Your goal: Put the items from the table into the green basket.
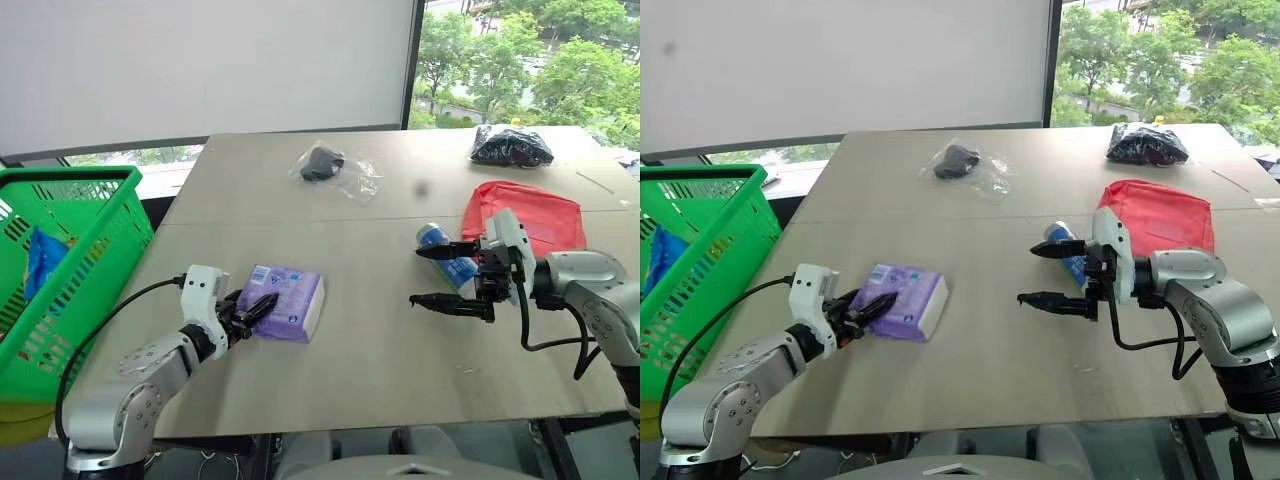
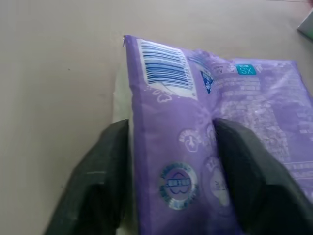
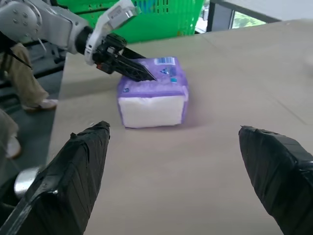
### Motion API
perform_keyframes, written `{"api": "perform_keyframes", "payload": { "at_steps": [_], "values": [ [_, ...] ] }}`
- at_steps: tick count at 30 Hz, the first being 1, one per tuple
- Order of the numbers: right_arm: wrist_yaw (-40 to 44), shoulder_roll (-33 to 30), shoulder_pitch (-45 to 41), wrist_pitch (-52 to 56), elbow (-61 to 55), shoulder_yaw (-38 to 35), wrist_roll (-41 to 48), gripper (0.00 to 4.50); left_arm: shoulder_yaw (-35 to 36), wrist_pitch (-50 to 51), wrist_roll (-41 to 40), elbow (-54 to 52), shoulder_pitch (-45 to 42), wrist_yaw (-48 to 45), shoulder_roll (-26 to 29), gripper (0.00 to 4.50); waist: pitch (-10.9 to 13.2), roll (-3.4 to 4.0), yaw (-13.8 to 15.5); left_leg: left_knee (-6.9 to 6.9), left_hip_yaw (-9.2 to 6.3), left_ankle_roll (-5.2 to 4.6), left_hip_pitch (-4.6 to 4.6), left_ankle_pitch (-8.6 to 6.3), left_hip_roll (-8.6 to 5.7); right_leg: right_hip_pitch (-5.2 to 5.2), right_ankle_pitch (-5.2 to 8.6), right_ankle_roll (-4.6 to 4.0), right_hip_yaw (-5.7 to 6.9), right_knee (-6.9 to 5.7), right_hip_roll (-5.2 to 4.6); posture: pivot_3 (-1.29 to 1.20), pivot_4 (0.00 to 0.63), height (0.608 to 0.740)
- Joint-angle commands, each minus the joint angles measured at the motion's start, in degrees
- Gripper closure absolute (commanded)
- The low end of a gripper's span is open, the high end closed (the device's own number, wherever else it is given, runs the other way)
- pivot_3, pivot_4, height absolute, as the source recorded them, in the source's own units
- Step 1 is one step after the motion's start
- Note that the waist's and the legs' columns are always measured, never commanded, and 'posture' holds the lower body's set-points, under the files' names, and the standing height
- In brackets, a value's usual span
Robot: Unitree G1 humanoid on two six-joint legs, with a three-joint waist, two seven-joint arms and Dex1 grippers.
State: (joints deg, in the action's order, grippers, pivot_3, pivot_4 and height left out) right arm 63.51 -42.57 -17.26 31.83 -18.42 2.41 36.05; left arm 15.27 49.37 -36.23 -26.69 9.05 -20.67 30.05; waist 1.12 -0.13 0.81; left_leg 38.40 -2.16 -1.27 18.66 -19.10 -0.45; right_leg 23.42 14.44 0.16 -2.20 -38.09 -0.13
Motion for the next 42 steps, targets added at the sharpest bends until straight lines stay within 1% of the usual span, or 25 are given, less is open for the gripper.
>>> {"api": "perform_keyframes", "payload": {
  "at_steps": [1, 2, 3, 4, 6, 7, 10, 13, 14, 16, 17, 18, 19, 20, 23, 25, 26, 29, 30, 32, 34, 36, 39, 41, 42],
  "values": [
    [0.62, 0.57, -0.89, -2.06, -0.2, -0.27, -0.73, 0.0, -1.36, 1.22, 1.58, 1.53, 0.74, 0.11, 0.68, 3.34, -0.08, 0.06, 0.03, 0.0, 0.0, 0.0, -0.03, 0.0, 0.0, -0.04, 0.0, 0.0, 0.01, 0.0, 0.01, 0.02, 0.0, 0.74],
    [0.69, 0.68, -0.9, -2.22, -0.17, -0.21, -0.88, 0.0, -1.33, -0.06, 2.24, 1.64, 0.62, -0.31, 0.88, 3.63, -0.11, 0.08, 0.04, 0.0, 0.0, 0.0, -0.03, 0.0, -0.01, -0.04, 0.0, 0.0, 0.01, 0.0, 0.01, 0.02, 0.0, 0.74],
    [0.64, 0.91, -0.85, -2.18, -0.38, -0.31, -0.72, 0.0, -0.39, -2.51, 2.41, 1.37, 0.14, -0.95, 0.54, 4.04, -0.13, 0.08, 0.05, 0.01, -0.01, 0.0, -0.03, 0.0, -0.02, -0.04, 0.0, 0.0, 0.01, 0.0, 0.01, 0.02, 0.0, 0.74],
    [0.53, 1.2, -0.96, -1.97, -0.49, -0.44, -0.48, 0.0, 0.63, -4.15, 2.23, 1.15, -0.45, -1.22, 0.14, 4.25, -0.12, 0.07, 0.07, 0.0, -0.01, 0.0, -0.03, 0.0, -0.03, -0.04, 0.0, 0.0, 0.01, 0.0, 0.01, 0.03, 0.0, 0.74],
    [0.08, 2.13, -1.43, -1.01, -0.94, -1.02, 0.84, 0.0, 3.2, -7.62, 2.21, 0.8, -2.38, -1.03, -0.44, 4.25, -0.11, 0.06, 0.09, 0.01, -0.03, 0.01, 0.0, 0.01, -0.02, -0.03, 0.0, 0.0, 0.03, 0.01, 0.02, 0.03, 0.0, 0.74],
    [-0.29, 2.92, -2.04, -0.27, -1.19, -1.29, 1.94, 0.0, 5.67, -9.63, 2.17, 0.67, -4.3, 0.01, -0.56, 4.25, -0.04, -0.04, 0.14, 0.01, -0.05, 0.01, 0.01, 0.01, -0.02, -0.02, 0.0, 0.0, 0.03, 0.01, 0.02, 0.04, 0.0, 0.74],
    [-0.85, 4.44, -3.47, 0.9, -1.18, -1.51, 3.48, 0.0, 10.03, -13.26, 2.41, 0.63, -8.15, 1.73, -0.4, 4.25, 0.09, -0.27, 0.23, 0.03, -0.24, 0.09, 0.08, 0.05, -0.01, 0.01, -0.01, -0.03, 0.2, 0.01, 0.02, 0.05, 0.0, 0.74],
    [-2.24, 7.29, -5.83, 1.49, -0.65, -1.14, 4.84, 0.0, 18.27, -16.1, 2.77, 2.43, -16.11, 7.29, 1.32, 4.25, 0.11, -0.37, 0.22, 0.03, -0.25, 0.09, 0.12, 0.05, -0.03, 0.02, -0.01, -0.03, 0.22, 0.03, -0.01, 0.06, 0.0, 0.74],
    [-2.62, 8.04, -6.44, 1.54, -0.36, -1.06, 4.93, 0.0, 20.0, -16.65, 3.16, 3.14, -18.0, 8.79, 1.75, 4.25, 0.1, -0.43, 0.22, 0.03, -0.28, 0.1, 0.17, 0.05, -0.03, 0.06, -0.01, -0.03, 0.24, 0.04, -0.01, 0.07, 0.0, 0.74],
    [-3.51, 10.02, -8.1, 1.55, 0.45, -1.14, 5.25, 0.0, 26.76, -17.97, 2.13, 6.16, -24.36, 14.59, 2.67, 4.25, 0.1, -0.44, 0.22, 0.02, -0.32, 0.3, 0.22, 0.16, -0.03, 0.11, -0.01, -0.03, 0.28, 0.04, -0.01, 0.08, 0.0, 0.74],
    [-3.73, 10.6, -8.57, 1.52, 0.7, -1.21, 5.26, 0.0, 28.98, -18.29, 1.62, 7.16, -26.41, 16.46, 2.83, 4.25, 0.1, -0.46, 0.2, 0.01, -0.34, 0.31, 0.24, 0.17, -0.03, 0.14, -0.01, -0.03, 0.29, 0.04, -0.02, 0.08, 0.0, 0.74],
    [-4.24, 11.57, -9.35, 1.15, 1.32, -1.39, 5.14, 0.0, 31.68, -19.23, 2.71, 8.73, -28.21, 18.9, 3.77, 4.25, 0.09, -0.46, 0.18, 0.01, -0.35, 0.31, 0.26, 0.17, -0.03, 0.16, -0.01, -0.03, 0.3, 0.06, -0.02, 0.09, 0.0, 0.74],
    [-4.58, 12.15, -9.82, 0.88, 1.73, -1.5, 5.02, 0.0, 33.08, -19.82, 3.68, 9.68, -29.07, 20.27, 4.41, 4.25, 0.09, -0.46, 0.15, 0.0, -0.35, 0.33, 0.27, 0.18, -0.03, 0.16, -0.01, -0.03, 0.29, 0.07, -0.03, 0.09, 0.0, 0.74],
    [-5.12, 13.25, -10.71, -0.03, 2.51, -1.69, 4.76, 0.0, 35.72, -21.18, 6.5, 12.05, -28.52, 22.13, 6.11, 4.25, 0.09, -0.46, 0.16, -0.02, -0.35, 0.34, 0.27, 0.17, -0.04, 0.18, -0.01, -0.03, 0.28, 0.09, -0.03, 0.1, 0.0, 0.74],
    [-5.67, 15.42, -12.49, -1.43, 3.76, -2.13, 4.85, 0.0, 40.49, -22.32, 12.32, 17.2, -25.03, 25.49, 9.75, 4.25, 0.09, -0.47, 0.12, -0.1, -0.33, 0.36, 0.27, 0.18, -0.07, 0.28, -0.01, -0.03, 0.24, 0.08, -0.04, 0.1, 0.0, 0.74],
    [-5.42, 16.02, -13.21, -1.73, 3.86, -2.04, 5.03, 0.0, 41.49, -21.8, 13.47, 20.55, -21.73, 24.01, 11.37, 3.28, 0.05, -0.53, 0.4, -0.11, -0.4, 0.36, 0.29, 0.18, -0.08, 0.29, -0.01, -0.04, 0.31, 0.09, -0.05, 0.1, 0.0, 0.74],
    [-5.51, 16.28, -13.56, -1.7, 3.76, -2.0, 5.15, 0.0, 41.98, -22.04, 13.52, 21.99, -20.87, 23.34, 11.77, 3.01, 0.03, -0.55, 0.59, -0.1, -0.45, 0.37, 0.3, 0.18, -0.09, 0.28, -0.01, -0.04, 0.37, 0.09, -0.08, 0.1, 0.0, 0.74],
    [-6.22, 16.92, -14.45, -1.02, 3.14, -2.38, 6.16, 0.0, 42.38, -23.08, 14.88, 26.3, -20.38, 24.15, 12.99, 1.59, -0.08, -0.77, 1.89, -0.09, -0.65, 0.38, 0.39, 0.18, -0.18, 0.27, -0.01, -0.04, 0.62, 0.08, -0.23, 0.11, 0.0, 0.74],
    [-6.43, 17.01, -14.62, -0.87, 3.01, -2.46, 6.3, 0.0, 41.63, -23.44, 16.03, 27.79, -20.33, 24.56, 13.46, 1.01, -0.12, -0.82, 2.25, -0.09, -0.78, 0.41, 0.41, 0.2, -0.25, 0.26, -0.01, -0.04, 0.75, 0.08, -0.31, 0.1, 0.0, 0.74],
    [-6.8, 16.66, -14.65, -1.4, 3.16, -2.22, 5.18, 0.0, 38.38, -22.97, 16.06, 29.6, -20.56, 22.25, 13.44, 0.08, -0.2, -0.92, 2.9, -0.1, -0.97, 0.41, 0.41, 0.21, -0.34, 0.2, -0.02, -0.05, 0.91, 0.04, -0.41, 0.1, 0.0, 0.74],
    [-7.95, 15.83, -14.43, -1.4, 3.89, -1.82, 3.23, 0.0, 36.01, -22.82, 14.75, 29.11, -21.17, 19.7, 12.56, 0.03, -0.23, -0.97, 3.46, -0.1, -1.09, 0.41, 0.42, 0.21, -0.4, 0.15, -0.01, -0.05, 1.03, 0.04, -0.48, 0.1, 0.0, 0.74],
    [-9.32, 13.65, -13.81, -2.15, 5.97, -0.61, -1.63, 0.0, 32.71, -24.21, 13.92, 26.25, -20.4, 15.35, 12.04, 0.03, -0.26, -1.01, 3.59, -0.09, -1.21, 0.5, 0.5, 0.26, -0.45, 0.15, -0.01, -0.06, 1.14, 0.05, -0.55, 0.09, 0.0, 0.74],
    [-10.32, 7.81, -12.22, -2.19, 10.06, 1.67, -9.39, 0.0, 28.07, -26.24, 8.67, 17.94, -18.08, 4.8, 10.7, 0.03, -0.38, -1.18, 3.56, -0.07, -1.23, 0.58, 0.74, 0.31, -0.47, 0.3, -0.02, -0.06, 1.17, 0.11, -0.61, 0.09, 0.0, 0.74],
    [-11.6, 3.57, -10.69, -2.99, 13.14, 3.67, -15.43, 0.0, 24.73, -25.91, 4.07, 11.0, -14.54, -3.41, 10.32, 0.03, -0.47, -1.32, 3.4, -0.06, -1.27, 0.57, 1.04, 0.31, -0.5, 0.53, -0.02, -0.06, 1.25, 0.17, -0.7, 0.09, 0.0, 0.74],
    [-12.4, 2.48, -10.18, -3.5, 14.32, 4.14, -17.44, 0.0, 23.59, -25.55, 2.77, 8.56, -12.98, -5.83, 10.4, 0.03, -0.48, -1.31, 3.13, -0.05, -1.25, 0.57, 1.11, 0.31, -0.51, 0.62, -0.02, -0.06, 1.25, 0.16, -0.72, 0.09, 0.0, 0.74]
  ]
}}
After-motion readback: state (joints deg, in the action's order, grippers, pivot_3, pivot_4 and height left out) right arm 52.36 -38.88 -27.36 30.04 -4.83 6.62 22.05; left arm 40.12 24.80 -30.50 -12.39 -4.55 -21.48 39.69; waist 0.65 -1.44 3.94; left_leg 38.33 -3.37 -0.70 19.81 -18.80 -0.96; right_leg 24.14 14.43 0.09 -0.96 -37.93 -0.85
